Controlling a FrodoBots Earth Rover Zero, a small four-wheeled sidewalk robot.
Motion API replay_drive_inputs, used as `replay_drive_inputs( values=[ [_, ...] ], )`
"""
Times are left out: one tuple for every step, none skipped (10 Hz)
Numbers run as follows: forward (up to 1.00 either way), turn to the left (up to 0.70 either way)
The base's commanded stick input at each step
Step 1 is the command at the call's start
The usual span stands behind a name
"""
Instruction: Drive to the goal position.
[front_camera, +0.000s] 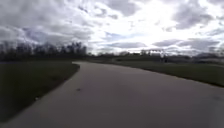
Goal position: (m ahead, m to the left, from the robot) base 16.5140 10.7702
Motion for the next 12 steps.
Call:
replay_drive_inputs(
  values=[
    [0.99,0.06],
    [0.99,0.01],
    [0.99,0.00],
    [0.99,0.00],
    [0.99,0.00],
    [0.99,0.00],
    [0.99,0.00],
    [0.99,0.00],
    [0.99,0.00],
    [0.99,0.00],
    [0.99,0.00],
    [0.99,0.00]
  ],
)
